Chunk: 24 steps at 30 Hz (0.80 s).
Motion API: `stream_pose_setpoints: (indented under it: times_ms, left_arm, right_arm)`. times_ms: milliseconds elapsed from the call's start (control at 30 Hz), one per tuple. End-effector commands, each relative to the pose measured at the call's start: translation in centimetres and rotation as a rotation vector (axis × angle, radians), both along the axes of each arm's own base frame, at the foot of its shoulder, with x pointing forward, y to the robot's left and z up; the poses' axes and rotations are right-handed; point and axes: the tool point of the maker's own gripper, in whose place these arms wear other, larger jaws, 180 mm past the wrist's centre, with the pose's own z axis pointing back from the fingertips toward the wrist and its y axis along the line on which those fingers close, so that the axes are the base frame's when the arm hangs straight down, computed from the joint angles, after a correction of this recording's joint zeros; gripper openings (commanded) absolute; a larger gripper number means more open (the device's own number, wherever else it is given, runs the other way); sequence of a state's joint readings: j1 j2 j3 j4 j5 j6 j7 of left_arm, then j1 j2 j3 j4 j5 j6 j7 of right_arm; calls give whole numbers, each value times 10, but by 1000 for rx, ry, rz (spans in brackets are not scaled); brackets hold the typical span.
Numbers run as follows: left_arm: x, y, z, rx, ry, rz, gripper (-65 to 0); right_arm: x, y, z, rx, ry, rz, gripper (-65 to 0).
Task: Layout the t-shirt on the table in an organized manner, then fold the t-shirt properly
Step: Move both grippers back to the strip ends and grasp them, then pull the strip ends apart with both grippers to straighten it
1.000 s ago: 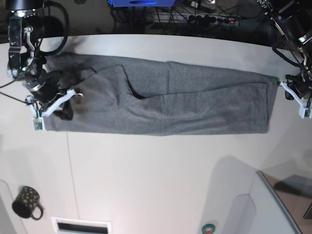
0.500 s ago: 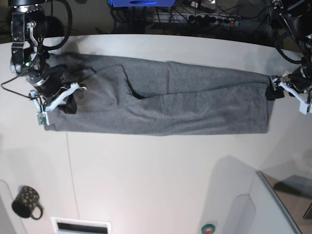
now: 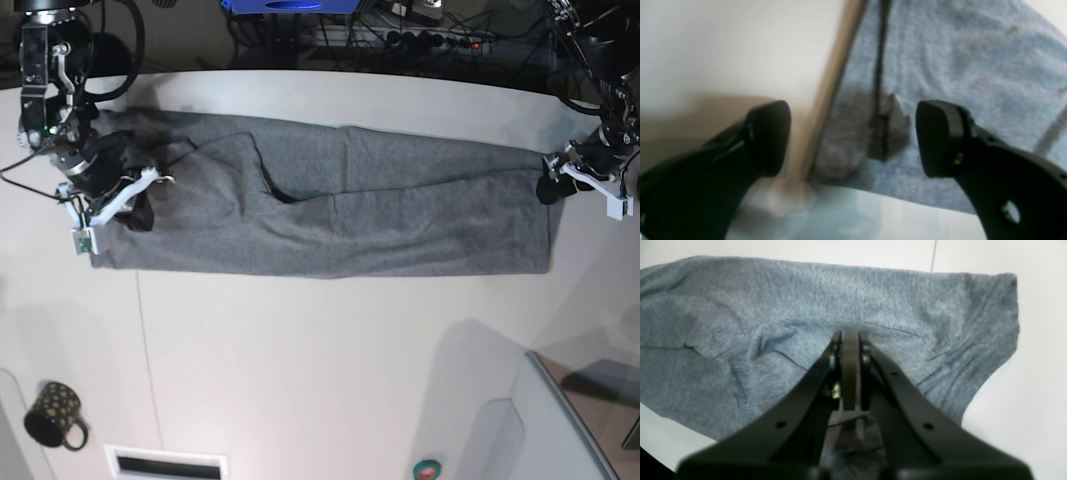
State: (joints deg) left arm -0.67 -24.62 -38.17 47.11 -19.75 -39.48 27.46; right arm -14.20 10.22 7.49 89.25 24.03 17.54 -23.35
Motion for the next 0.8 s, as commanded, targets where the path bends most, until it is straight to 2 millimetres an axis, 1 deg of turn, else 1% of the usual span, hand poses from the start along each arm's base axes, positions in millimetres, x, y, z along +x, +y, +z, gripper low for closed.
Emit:
stream_pose_setpoints:
  times_ms: [0,67,133,233,300,367,433,567,700,767]
  left_arm:
    - [11,20,20,54,-40,-7,-94]
    - [8,27,20,97,-8,-28,-94]
    - [17,30,24,133,-14,-46,-94]
    - [23,29,23,173,3,-73,-94]
    - [30,19,20,161,0,-81,-94]
    - [33,11,13,131,3,-76,-94]
    - [32,6,6,107,16,-72,-94]
    - [27,-15,-16,63,76,-120,-94]
    - [26,-32,-26,32,84,-131,-94]
    - [24,-36,-29,23,90,-135,-94]
  right_arm:
    - [9,-2,12,3,-51,1,-642]
    - [9,-2,12,3,-51,1,-642]
    - [9,-2,12,3,-51,1,-642]
    - [9,-2,12,3,-51,1,-642]
    - [9,-2,12,3,-51,1,-642]
    - [9,-2,13,3,-52,1,-642]
    - [8,-2,13,2,-51,2,-642]
    - [5,-2,11,2,-46,2,-642]
    - [4,-2,10,2,-42,1,-642]
    - [4,-2,10,2,-42,1,-642]
